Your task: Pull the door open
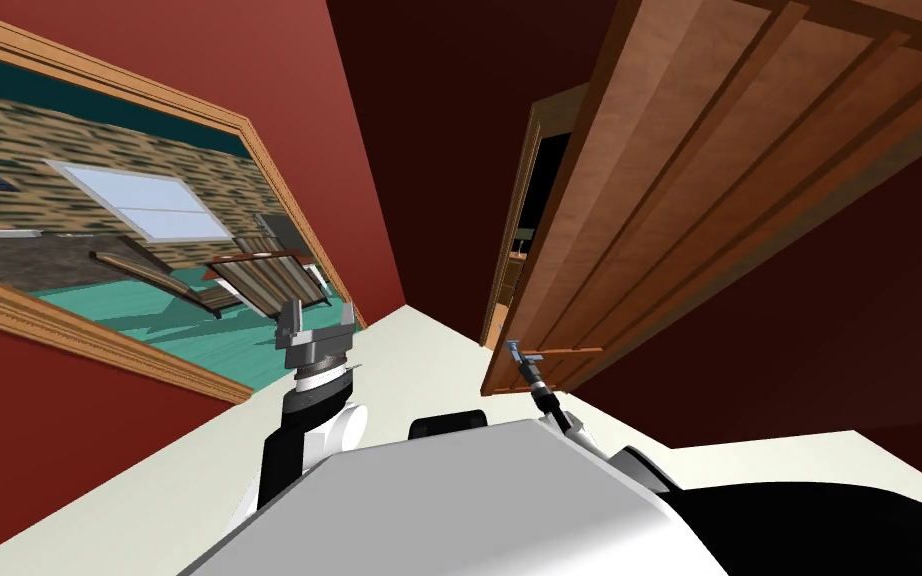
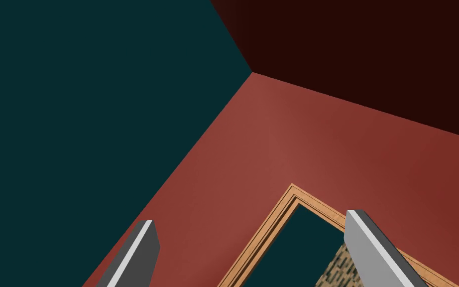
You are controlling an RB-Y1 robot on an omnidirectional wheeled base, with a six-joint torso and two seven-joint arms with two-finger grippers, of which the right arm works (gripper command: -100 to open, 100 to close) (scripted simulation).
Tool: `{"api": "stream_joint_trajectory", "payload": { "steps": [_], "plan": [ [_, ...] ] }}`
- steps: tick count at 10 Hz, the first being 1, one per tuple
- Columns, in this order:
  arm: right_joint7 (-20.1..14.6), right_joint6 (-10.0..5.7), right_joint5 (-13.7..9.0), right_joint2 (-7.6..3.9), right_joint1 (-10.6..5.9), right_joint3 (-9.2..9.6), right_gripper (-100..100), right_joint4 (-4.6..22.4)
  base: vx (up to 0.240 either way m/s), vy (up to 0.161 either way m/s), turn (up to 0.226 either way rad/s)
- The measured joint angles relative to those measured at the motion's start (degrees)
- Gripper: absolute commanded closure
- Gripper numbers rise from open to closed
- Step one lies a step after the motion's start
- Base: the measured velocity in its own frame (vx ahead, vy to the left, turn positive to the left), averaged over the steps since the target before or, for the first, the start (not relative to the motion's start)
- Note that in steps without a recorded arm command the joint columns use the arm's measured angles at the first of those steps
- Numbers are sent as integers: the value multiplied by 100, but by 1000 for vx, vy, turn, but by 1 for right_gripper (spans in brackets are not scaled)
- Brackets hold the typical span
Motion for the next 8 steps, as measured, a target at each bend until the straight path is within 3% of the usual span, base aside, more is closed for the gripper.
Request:
{"api": "stream_joint_trajectory", "payload": {
  "steps": [1, 3, 4, 5, 6, 7, 8],
  "plan": [
    [22, 100, 1, 13, -77, -15, 100, -8, -244, -55, 87],
    [39, 144, 10, 80, -274, -26, 100, 195, -159, -53, 54],
    [43, 157, 17, 95, -269, -16, 100, 209, -170, -60, 221],
    [-16, -3, 20, 55, -321, 24, 100, 419, -167, -59, 128],
    [-31, -22, 11, 18, -202, 35, 100, 269, -180, -33, 172],
    [-86, -124, 10, -46, -168, 71, 100, 318, -235, -99, 210],
    [-148, -179, 5, -134, -11, 109, 100, 177, -201, -93, 195]
  ]
}}
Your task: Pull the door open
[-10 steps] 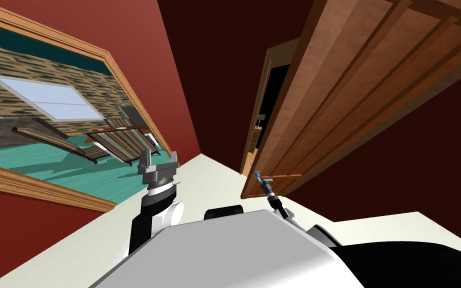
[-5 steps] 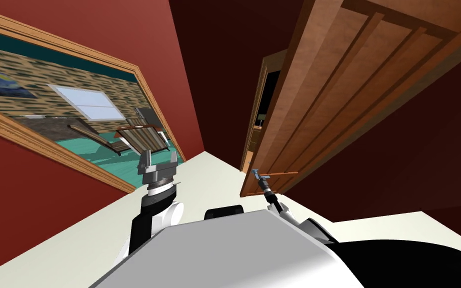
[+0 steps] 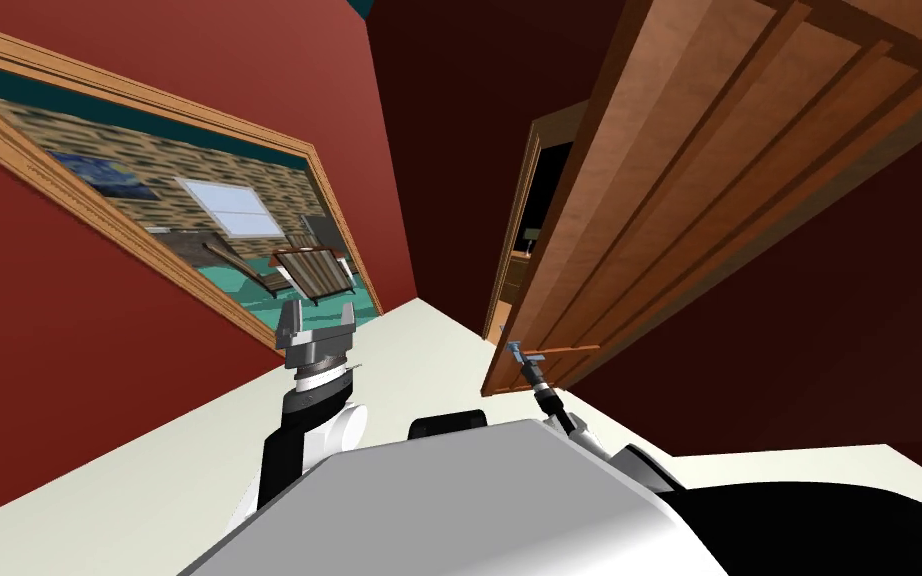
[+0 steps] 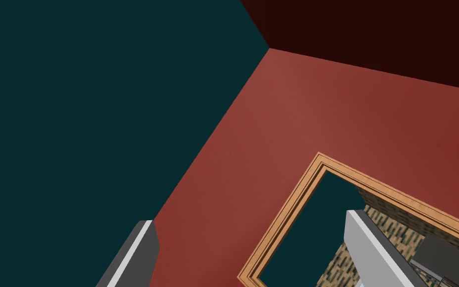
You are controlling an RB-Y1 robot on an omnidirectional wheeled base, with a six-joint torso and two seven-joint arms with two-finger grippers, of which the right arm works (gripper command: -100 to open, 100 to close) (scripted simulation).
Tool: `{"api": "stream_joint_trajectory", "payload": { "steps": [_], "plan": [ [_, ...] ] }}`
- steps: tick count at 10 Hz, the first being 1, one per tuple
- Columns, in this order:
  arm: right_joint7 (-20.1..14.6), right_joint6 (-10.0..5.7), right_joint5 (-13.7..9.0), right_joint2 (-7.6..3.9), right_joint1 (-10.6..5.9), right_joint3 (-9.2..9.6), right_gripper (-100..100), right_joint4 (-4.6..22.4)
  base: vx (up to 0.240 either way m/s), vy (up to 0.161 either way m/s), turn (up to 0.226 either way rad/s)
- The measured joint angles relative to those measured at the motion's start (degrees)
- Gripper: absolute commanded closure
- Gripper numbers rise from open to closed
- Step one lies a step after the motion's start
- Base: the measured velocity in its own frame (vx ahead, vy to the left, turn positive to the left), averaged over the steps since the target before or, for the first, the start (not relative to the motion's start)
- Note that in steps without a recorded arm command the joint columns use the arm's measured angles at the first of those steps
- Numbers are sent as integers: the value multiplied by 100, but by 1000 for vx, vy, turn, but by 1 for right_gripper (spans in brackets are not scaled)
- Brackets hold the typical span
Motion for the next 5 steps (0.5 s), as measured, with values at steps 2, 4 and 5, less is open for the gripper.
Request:
{"api": "stream_joint_trajectory", "payload": {
  "steps": [2, 4, 5],
  "plan": [
    [-109, -245, 8, -83, 93, 95, 100, 113, -224, -76, 155],
    [-197, -405, 14, -166, 265, 180, 100, 58, -157, -61, 86],
    [-200, -396, 22, -158, 293, 197, 100, 40, -141, -49, 173]
  ]
}}
